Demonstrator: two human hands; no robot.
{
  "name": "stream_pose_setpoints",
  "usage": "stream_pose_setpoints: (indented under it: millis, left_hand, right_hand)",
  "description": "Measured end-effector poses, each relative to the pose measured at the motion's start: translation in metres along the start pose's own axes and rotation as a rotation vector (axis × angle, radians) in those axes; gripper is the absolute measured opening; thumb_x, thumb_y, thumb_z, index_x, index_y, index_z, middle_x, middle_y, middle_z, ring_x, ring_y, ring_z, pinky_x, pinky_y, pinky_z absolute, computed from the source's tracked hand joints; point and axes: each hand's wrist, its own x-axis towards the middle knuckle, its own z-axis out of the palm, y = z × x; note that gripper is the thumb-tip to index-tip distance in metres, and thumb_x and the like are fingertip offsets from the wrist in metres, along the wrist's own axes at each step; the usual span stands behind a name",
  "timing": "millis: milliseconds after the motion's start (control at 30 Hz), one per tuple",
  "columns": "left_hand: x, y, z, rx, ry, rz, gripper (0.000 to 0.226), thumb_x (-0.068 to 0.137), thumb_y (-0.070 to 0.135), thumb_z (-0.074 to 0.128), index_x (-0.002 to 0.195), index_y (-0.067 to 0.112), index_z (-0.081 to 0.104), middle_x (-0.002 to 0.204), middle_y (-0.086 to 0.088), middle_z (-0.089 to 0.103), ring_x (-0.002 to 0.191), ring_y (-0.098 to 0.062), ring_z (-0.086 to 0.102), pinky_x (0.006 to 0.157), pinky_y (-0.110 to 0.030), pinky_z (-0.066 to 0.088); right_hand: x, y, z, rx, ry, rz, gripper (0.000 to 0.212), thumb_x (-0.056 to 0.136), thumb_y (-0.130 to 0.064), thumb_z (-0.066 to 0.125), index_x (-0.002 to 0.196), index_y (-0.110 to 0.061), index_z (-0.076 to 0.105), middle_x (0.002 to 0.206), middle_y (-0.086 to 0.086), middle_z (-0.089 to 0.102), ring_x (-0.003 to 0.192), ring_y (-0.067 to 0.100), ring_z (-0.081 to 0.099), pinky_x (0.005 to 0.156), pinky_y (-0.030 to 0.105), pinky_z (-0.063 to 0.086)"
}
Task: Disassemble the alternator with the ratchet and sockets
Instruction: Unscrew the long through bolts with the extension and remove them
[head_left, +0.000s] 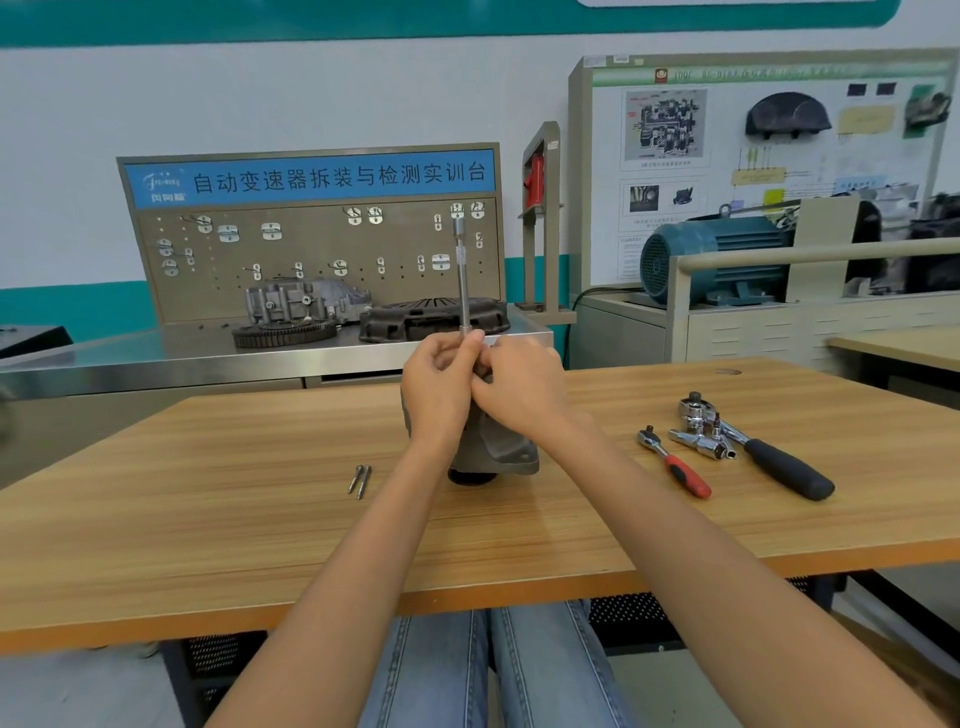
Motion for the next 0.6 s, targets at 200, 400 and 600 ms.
stream_pose_setpoints:
  millis: [200, 400, 600]
  left_hand:
    - [-0.0045, 0.0044, 0.0024, 0.051, -0.075, 0.031, 0.019, 0.099, 0.027, 0.050, 0.085, 0.029, 0.063, 0.081, 0.009, 0.065, 0.078, 0.000, 0.059, 0.075, -0.022, 0.048]
    - [-0.0027, 0.0038, 0.0015, 0.085, -0.052, 0.042, 0.019, 0.097, 0.026, 0.054, 0.094, 0.015, 0.070, 0.087, 0.003, 0.070, 0.086, -0.009, 0.063, 0.080, -0.028, 0.050]
    - [0.0008, 0.0033, -0.0015, 0.070, -0.039, 0.023, 0.007, 0.089, 0.027, 0.067, 0.087, 0.022, 0.072, 0.082, 0.004, 0.073, 0.083, -0.011, 0.068, 0.079, -0.028, 0.054]
  right_hand:
    - [0.0021, 0.0018, 0.0014, -0.020, -0.012, -0.026, 0.028, 0.096, -0.038, 0.042, 0.098, -0.023, 0.066, 0.080, -0.002, 0.056, 0.085, 0.019, 0.056, 0.075, 0.035, 0.043]
    - [0.0030, 0.0027, 0.0009, -0.020, -0.019, -0.029, 0.031, 0.096, -0.038, 0.041, 0.094, -0.020, 0.065, 0.074, -0.004, 0.050, 0.078, 0.017, 0.051, 0.070, 0.032, 0.037]
    - [0.0011, 0.0008, -0.0010, -0.019, -0.017, -0.015, 0.029, 0.094, -0.036, 0.044, 0.091, -0.017, 0.066, 0.086, 0.002, 0.062, 0.085, 0.020, 0.057, 0.079, 0.038, 0.048]
